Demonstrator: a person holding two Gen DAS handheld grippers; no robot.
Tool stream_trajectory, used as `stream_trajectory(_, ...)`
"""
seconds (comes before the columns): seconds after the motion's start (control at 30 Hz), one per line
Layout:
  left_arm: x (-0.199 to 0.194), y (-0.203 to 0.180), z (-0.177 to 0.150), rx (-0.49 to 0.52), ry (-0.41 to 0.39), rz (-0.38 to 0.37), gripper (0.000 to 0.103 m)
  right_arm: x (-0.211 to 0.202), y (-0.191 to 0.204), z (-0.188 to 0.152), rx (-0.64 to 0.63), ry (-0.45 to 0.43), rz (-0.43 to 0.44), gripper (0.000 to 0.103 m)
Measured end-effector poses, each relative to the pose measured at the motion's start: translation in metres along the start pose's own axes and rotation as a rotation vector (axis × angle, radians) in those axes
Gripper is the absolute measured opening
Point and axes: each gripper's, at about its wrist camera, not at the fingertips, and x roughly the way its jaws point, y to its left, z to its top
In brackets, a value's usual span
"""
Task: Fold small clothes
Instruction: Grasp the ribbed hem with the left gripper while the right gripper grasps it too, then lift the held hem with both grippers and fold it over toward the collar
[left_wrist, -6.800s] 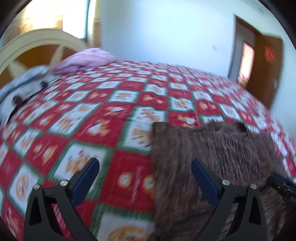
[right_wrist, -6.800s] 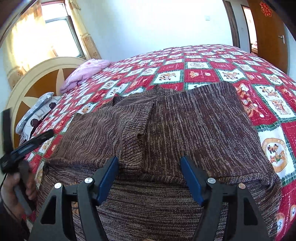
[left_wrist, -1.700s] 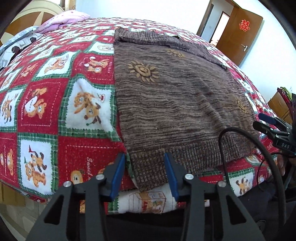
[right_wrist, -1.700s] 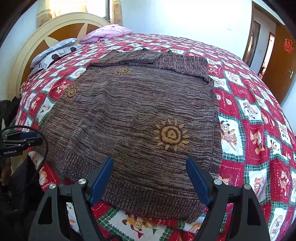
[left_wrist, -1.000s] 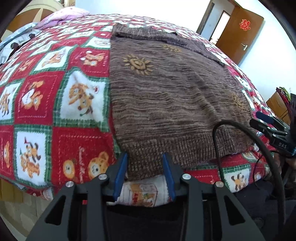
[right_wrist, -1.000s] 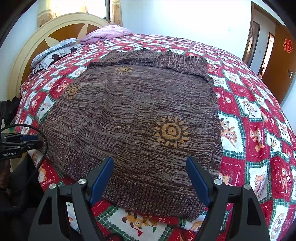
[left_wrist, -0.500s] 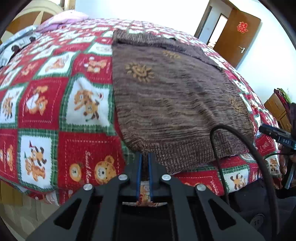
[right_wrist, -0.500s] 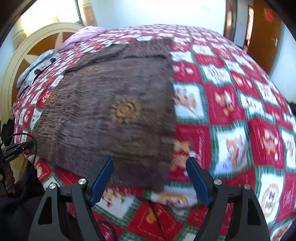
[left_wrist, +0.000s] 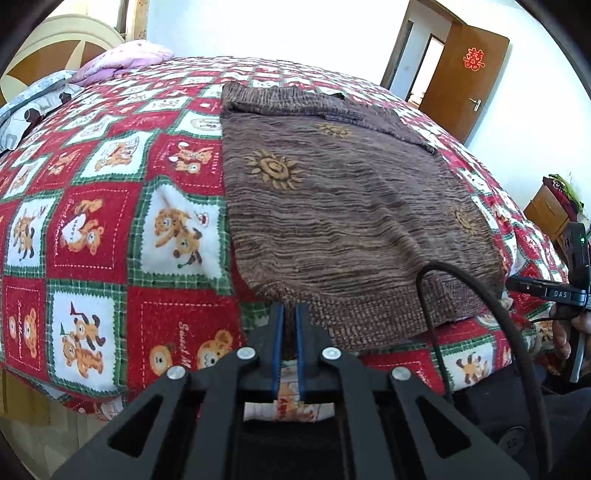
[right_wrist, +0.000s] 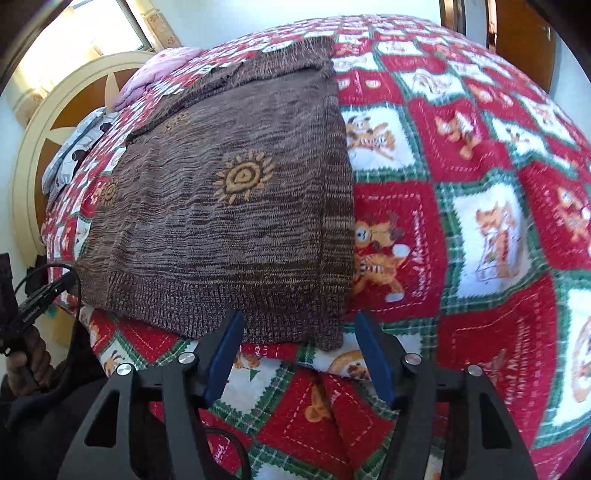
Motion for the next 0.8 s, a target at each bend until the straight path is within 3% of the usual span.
stream_trajectory(0.07,0.002,0.0,-0.001,0.006,0.002,0.004,0.007,0.006,-0.005,0.002,0.032,0.005,-0.008,0.062)
stream_trajectory(0.17,0.005,0.002,-0.002,0.009,0.009,0.001,0.007,0.015,-0.009,0.003,0.062,0.027,0.041,0.05)
stream_trajectory(0.2,0.006,0.002,-0.002,0.008,0.011,-0.002,0.007,0.016,-0.009,0.003,0.063,0.031,0.04,0.037)
stream_trajectory(0.23,0.006,0.002,-0.001,0.009,0.013,-0.005,0.007,0.016,-0.01,0.003,0.063,0.035,0.041,0.014)
stream_trajectory(0.27,0.007,0.002,-0.001,0.01,0.012,-0.006,0.007,0.014,-0.01,0.003,0.064,0.04,0.062,0.006)
stream_trajectory(0.5,-0.009,0.004,0.007,-0.005,-0.043,-0.066,0.006,-0.021,-0.01,0.005,0.054,-0.004,0.183,0.006)
stream_trajectory(0.67,-0.025,0.007,0.017,-0.06,-0.076,-0.143,0.006,-0.045,-0.024,0.016,0.166,-0.108,0.406,0.006)
stream_trajectory(0.8,-0.033,0.009,0.028,-0.099,-0.1,-0.193,0.005,-0.055,-0.026,0.025,0.232,-0.168,0.507,0.005)
